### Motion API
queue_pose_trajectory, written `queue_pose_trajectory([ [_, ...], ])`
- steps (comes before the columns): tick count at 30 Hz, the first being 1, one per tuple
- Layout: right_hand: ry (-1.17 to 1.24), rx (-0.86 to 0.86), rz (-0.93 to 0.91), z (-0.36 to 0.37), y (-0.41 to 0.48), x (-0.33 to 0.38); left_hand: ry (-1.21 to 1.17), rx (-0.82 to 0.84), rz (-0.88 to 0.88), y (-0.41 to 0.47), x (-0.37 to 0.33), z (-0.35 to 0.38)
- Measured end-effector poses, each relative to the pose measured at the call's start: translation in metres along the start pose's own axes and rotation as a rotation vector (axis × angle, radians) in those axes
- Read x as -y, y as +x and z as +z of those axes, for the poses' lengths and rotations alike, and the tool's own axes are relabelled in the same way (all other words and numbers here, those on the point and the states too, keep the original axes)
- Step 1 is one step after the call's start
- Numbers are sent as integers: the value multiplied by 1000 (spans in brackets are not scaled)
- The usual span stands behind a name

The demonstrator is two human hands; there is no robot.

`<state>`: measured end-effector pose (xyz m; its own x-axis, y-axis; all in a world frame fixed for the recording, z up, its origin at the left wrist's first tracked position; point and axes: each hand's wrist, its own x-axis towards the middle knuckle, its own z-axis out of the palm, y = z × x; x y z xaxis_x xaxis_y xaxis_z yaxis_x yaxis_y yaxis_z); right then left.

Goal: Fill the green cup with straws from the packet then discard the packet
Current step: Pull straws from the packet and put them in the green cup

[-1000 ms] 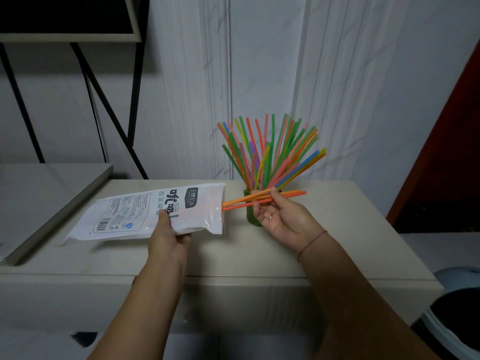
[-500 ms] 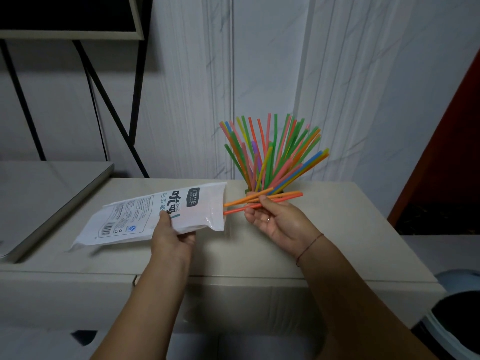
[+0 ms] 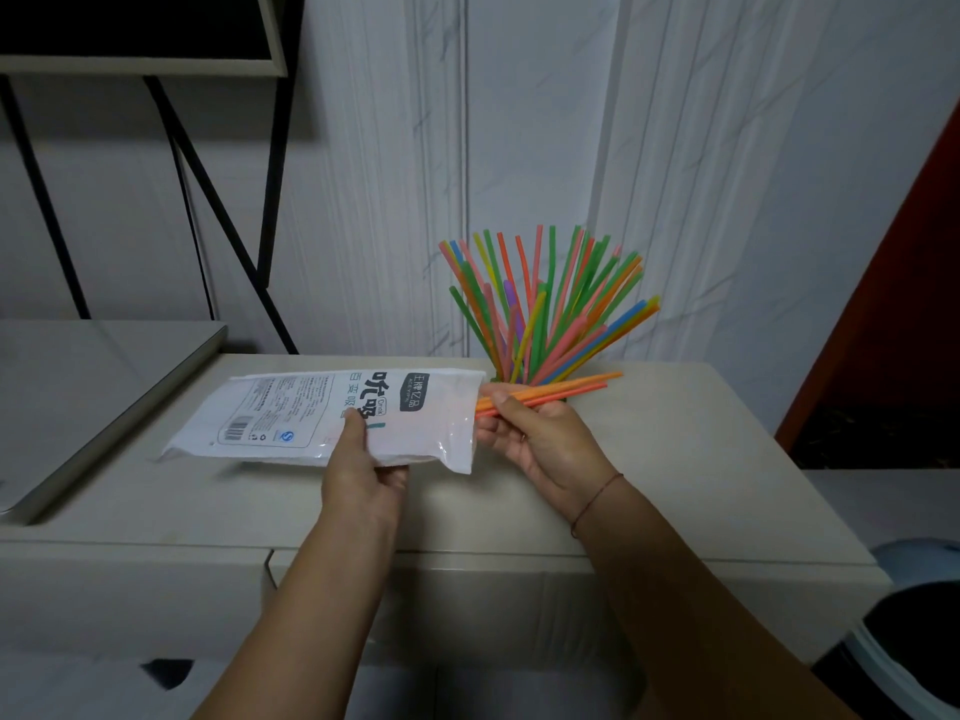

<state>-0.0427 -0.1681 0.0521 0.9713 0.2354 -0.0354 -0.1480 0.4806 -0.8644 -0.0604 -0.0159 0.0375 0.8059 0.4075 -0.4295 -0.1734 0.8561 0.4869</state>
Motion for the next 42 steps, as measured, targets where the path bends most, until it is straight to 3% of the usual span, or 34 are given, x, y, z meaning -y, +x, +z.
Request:
queue_pose_trajectory([
  [6, 31, -251, -36, -18, 1, 27, 6, 4, 12, 6, -10, -4],
  [15, 44, -205, 29, -5, -1, 13, 59, -6, -12, 5, 1, -2],
  [28, -75, -456, -317, -50, -2, 65, 13, -63, 13, 12, -12, -5],
  [36, -393, -573, -454, -66, 8, 74, 22, -44, -17, 12, -8, -4],
  [42, -764, -461, -380, -51, 31, 66, 21, -22, -51, 11, -4, 0],
])
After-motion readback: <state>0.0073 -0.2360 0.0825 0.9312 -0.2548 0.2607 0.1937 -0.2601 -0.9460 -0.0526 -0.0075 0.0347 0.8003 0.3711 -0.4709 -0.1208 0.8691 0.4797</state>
